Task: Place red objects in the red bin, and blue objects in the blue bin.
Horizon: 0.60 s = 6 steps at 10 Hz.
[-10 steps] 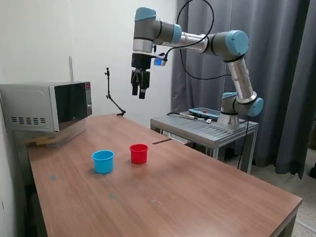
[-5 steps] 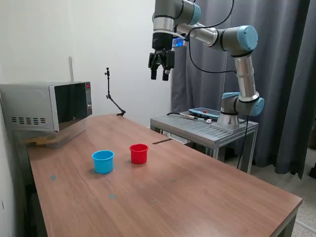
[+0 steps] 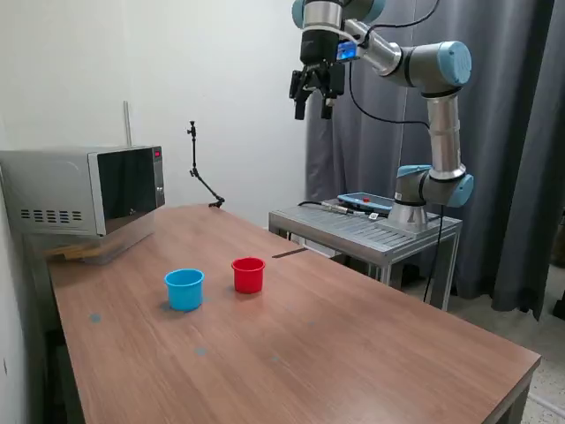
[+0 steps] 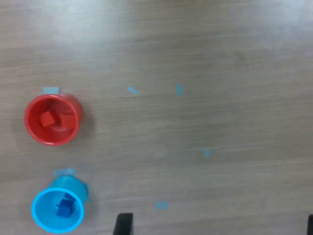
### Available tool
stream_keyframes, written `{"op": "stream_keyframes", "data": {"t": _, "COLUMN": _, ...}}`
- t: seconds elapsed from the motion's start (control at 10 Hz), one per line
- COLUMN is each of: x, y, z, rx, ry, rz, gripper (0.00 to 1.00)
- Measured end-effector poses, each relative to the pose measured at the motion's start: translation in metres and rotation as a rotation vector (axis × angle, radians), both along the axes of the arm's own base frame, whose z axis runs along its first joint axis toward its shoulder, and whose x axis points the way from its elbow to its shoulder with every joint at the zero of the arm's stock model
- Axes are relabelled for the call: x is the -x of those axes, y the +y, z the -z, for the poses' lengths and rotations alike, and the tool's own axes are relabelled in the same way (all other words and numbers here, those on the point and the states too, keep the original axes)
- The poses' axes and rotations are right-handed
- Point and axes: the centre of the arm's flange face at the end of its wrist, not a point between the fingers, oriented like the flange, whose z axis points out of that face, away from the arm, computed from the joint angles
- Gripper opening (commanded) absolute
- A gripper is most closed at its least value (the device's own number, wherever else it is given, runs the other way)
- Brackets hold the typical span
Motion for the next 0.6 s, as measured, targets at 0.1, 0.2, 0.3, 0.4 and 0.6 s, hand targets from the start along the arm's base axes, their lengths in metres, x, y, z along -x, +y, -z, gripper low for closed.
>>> {"op": "stream_keyframes", "data": {"t": 0.1, "x": -0.010, "y": -0.004, "z": -0.011, "rx": 0.000, "ry": 0.011, "rz": -0.006, "gripper": 1.00}}
{"op": "stream_keyframes", "data": {"t": 0.2, "x": -0.021, "y": -0.012, "z": -0.020, "rx": -0.001, "ry": 0.019, "rz": -0.016, "gripper": 1.00}}
{"op": "stream_keyframes", "data": {"t": 0.3, "x": -0.034, "y": -0.019, "z": -0.026, "rx": 0.000, "ry": 0.022, "rz": -0.024, "gripper": 1.00}}
{"op": "stream_keyframes", "data": {"t": 0.4, "x": -0.048, "y": -0.023, "z": -0.029, "rx": 0.000, "ry": 0.021, "rz": -0.031, "gripper": 1.00}}
{"op": "stream_keyframes", "data": {"t": 0.6, "x": -0.076, "y": -0.025, "z": -0.030, "rx": 0.001, "ry": 0.006, "rz": -0.036, "gripper": 1.00}}
